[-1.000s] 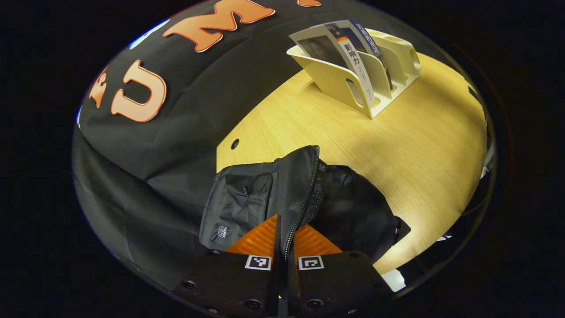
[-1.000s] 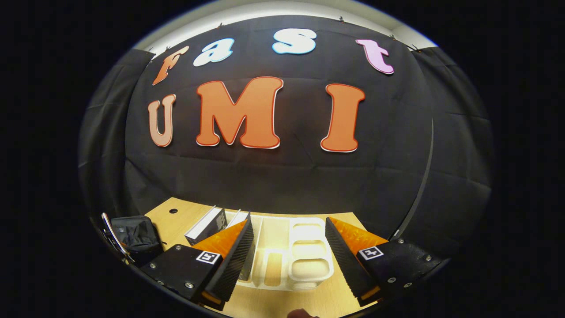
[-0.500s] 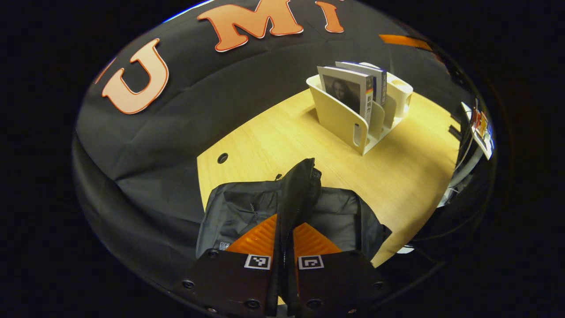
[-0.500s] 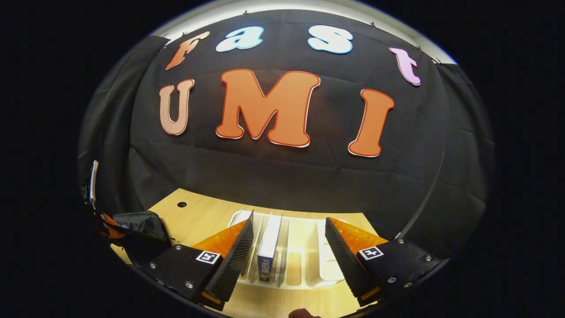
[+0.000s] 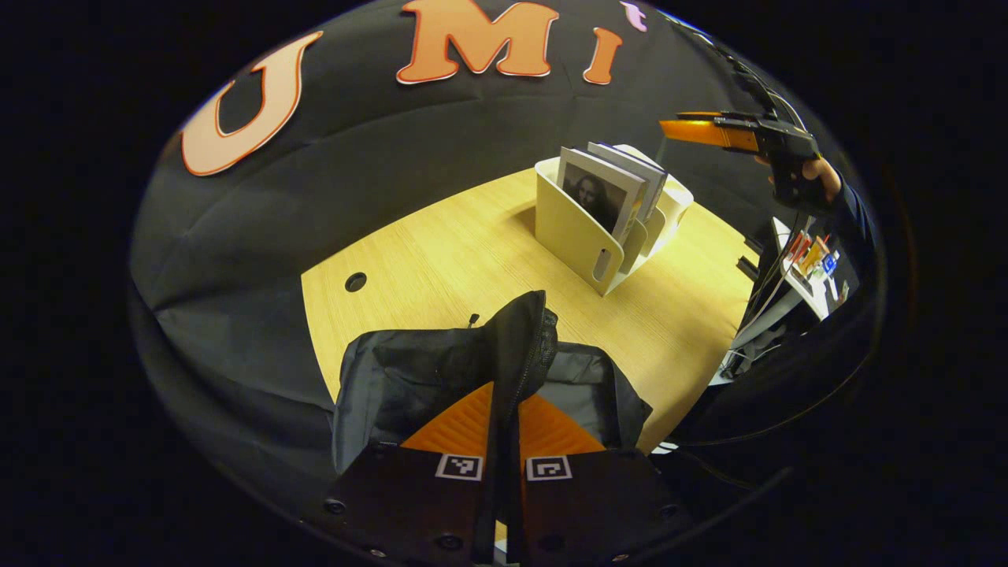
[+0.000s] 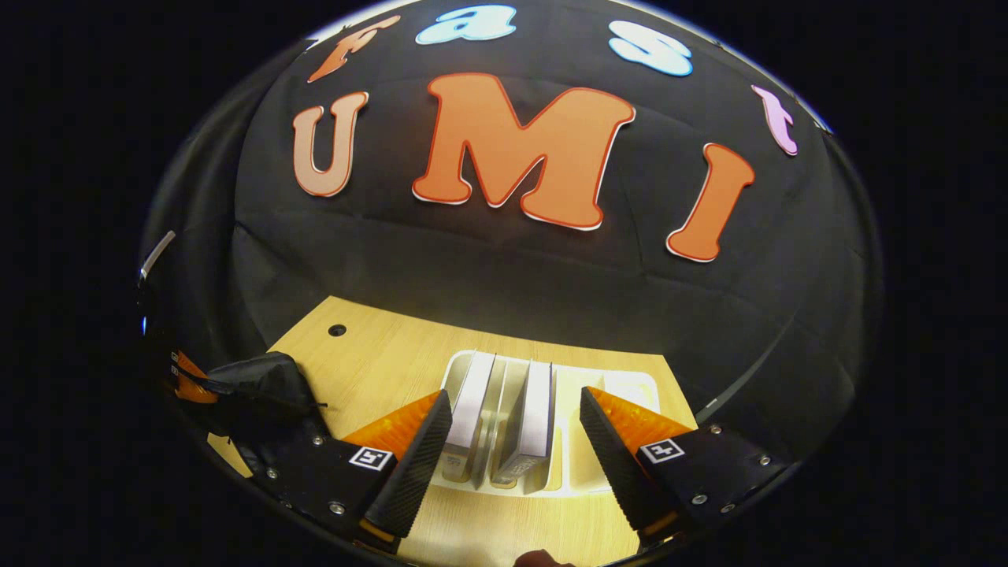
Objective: Open the schoolbag, grab two books from the bookshelf and put them into the schoolbag.
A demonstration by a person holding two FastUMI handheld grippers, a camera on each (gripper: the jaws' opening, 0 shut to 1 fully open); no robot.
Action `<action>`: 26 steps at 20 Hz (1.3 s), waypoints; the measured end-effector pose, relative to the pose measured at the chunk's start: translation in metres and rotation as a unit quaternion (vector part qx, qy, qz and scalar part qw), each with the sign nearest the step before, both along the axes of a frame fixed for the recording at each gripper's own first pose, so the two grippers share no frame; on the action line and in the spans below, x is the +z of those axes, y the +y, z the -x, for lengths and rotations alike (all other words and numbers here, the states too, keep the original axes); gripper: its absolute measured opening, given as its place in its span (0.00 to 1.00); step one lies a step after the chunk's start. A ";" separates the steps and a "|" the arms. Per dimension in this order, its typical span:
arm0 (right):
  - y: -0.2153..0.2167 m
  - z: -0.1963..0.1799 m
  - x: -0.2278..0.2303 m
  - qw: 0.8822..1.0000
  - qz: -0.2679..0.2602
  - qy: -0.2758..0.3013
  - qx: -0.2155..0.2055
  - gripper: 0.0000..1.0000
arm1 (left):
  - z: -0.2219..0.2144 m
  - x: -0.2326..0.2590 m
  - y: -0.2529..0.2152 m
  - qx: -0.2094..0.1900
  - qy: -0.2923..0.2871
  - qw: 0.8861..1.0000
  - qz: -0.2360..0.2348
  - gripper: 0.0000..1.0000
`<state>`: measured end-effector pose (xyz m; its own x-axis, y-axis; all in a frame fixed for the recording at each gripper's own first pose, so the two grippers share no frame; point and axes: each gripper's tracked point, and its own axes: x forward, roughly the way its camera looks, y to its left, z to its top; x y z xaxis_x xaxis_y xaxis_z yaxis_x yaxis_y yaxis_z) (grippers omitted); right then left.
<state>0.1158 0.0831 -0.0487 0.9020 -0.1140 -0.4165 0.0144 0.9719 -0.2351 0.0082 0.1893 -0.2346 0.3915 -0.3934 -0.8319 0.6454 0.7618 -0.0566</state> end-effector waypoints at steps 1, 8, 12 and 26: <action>0.004 -0.003 -0.003 1.000 0.003 0.017 0.001 0.98 | -0.001 0.002 0.001 0.000 0.013 1.000 0.006 0.06; 0.025 -0.033 -0.042 0.989 -0.017 0.144 0.009 0.99 | -0.007 0.009 0.010 -0.031 0.063 0.998 0.003 0.05; 0.029 -0.054 -0.065 0.976 -0.034 0.215 0.008 0.99 | -0.015 0.011 0.010 -0.031 0.079 0.996 -0.003 0.04; 0.012 -0.082 -0.126 0.921 -0.052 0.385 -0.031 0.66 | -0.032 0.021 -0.010 -0.049 0.077 0.995 -0.024 0.05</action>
<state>0.1974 0.0950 -0.1747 0.3278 -0.0788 -0.9415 -0.0614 0.9926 -0.1044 0.0398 0.1793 -0.2133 0.2184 -0.3822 -0.8979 0.7034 0.6994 -0.1266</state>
